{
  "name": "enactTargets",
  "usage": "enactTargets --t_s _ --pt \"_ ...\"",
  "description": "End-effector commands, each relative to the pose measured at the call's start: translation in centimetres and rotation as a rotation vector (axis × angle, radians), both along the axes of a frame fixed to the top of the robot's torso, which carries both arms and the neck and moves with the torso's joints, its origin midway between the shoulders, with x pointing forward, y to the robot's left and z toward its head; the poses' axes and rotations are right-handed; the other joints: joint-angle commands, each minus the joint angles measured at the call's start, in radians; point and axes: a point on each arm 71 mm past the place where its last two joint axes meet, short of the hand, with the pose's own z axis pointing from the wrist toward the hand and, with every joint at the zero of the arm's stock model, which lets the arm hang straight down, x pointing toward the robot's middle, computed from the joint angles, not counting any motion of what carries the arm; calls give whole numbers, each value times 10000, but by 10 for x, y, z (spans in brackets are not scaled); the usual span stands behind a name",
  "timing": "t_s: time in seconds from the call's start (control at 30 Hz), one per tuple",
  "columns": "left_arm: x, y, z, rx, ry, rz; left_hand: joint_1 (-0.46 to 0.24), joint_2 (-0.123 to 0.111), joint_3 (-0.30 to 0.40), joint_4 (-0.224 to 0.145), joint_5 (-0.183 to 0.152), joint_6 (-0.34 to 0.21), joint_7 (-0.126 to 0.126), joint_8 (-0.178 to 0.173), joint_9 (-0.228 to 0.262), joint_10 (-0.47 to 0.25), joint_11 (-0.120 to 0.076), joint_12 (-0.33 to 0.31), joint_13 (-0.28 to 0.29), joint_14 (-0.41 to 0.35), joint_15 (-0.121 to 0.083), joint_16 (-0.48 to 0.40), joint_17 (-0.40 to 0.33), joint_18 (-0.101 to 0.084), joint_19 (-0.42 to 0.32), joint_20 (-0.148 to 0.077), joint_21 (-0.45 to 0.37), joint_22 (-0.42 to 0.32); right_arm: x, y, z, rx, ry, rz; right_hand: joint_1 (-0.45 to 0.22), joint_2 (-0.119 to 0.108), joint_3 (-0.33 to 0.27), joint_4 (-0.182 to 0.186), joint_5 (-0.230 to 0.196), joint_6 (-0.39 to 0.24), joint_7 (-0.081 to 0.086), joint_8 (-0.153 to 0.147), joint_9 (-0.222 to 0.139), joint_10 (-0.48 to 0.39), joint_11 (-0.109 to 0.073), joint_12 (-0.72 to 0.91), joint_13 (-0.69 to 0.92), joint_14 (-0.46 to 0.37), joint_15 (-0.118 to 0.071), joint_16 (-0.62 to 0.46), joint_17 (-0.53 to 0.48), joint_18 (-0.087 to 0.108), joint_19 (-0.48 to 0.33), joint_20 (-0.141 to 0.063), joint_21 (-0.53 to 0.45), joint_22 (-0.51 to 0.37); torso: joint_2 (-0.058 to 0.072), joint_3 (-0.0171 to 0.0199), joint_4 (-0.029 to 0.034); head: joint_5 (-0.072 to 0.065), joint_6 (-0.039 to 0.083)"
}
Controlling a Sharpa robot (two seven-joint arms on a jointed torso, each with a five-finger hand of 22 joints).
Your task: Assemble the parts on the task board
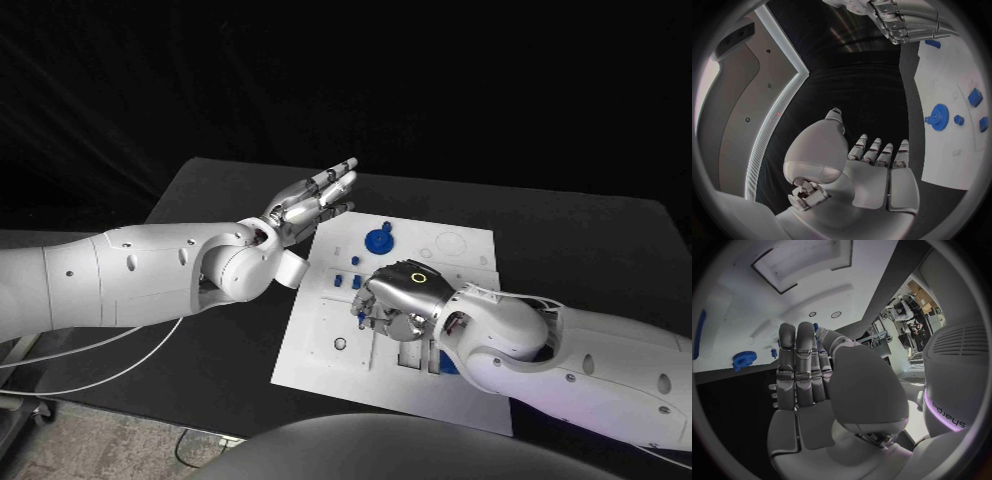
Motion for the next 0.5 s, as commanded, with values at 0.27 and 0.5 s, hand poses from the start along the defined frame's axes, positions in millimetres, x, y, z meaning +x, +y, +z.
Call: enactTargets --t_s 0.27,0.5 --pt "-1 -4 0 -119 -40 -294 2 131 -64 27 47 12 44 69 15 24 63 65 9 -3 68 -11 2 163 73 17 52 29 3 0 -3 -182 -248 85 7 -53 10 -77 10 -49 10 -37 18 64 -5 -47 12 29 -6 49 21 99 29 -40 31 26 -1 -4 -3 44 2" --pt "-1 -5 -1 -129 -22 -324 2 131 -64 27 47 12 44 69 15 24 63 65 9 -3 68 -11 2 163 73 17 52 29 5 -1 -5 -253 -227 73 20 -51 16 -89 9 -47 11 -39 20 71 -5 -48 14 26 -8 51 24 100 29 -42 26 31 5 -7 8 23 2"
